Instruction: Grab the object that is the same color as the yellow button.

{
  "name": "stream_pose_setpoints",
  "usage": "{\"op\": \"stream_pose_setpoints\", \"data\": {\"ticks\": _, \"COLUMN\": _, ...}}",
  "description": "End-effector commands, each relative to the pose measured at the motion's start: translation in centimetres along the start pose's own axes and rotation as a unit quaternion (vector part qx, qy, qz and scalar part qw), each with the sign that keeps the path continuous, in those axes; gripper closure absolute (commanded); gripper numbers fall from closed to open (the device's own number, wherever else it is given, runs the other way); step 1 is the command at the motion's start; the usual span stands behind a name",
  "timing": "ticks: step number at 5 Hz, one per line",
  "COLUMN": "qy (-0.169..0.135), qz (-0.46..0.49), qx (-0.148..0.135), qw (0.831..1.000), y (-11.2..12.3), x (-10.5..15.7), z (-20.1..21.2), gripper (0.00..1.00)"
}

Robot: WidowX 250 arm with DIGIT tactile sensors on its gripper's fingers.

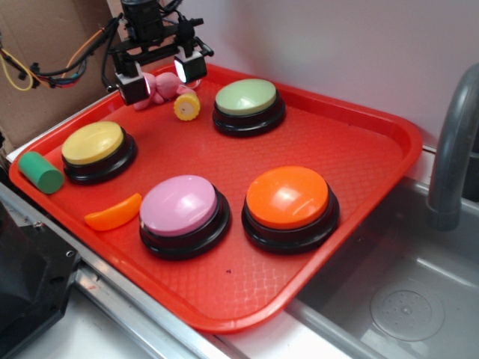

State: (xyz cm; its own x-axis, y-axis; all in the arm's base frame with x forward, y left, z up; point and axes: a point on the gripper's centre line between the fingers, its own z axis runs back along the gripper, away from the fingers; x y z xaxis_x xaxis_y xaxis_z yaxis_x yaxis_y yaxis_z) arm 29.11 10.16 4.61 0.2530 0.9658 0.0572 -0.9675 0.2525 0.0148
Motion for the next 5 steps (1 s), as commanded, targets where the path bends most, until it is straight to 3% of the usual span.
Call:
{"op": "stream_pose_setpoints", "data": {"ticks": 1, "qy": -0.018, "qz": 0.000, "qx": -0.022, "qw": 1.000, "y": -0.7, "x": 1.3, "z": -0.3, "gripper": 0.00}}
{"op": "stream_pose_setpoints", "data": {"ticks": 3, "qy": 0.010, "qz": -0.015, "qx": -0.015, "qw": 1.000, "y": -1.4, "x": 0.3, "z": -1.2, "gripper": 0.00}}
{"op": "stream_pose_setpoints", "data": {"ticks": 4, "qy": 0.008, "qz": -0.001, "qx": -0.010, "qw": 1.000, "y": -1.3, "x": 0.3, "z": -1.5, "gripper": 1.00}}
{"op": "stream_pose_setpoints", "data": {"ticks": 5, "qy": 0.012, "qz": -0.002, "qx": -0.008, "qw": 1.000, "y": -1.4, "x": 0.1, "z": -1.9, "gripper": 1.00}}
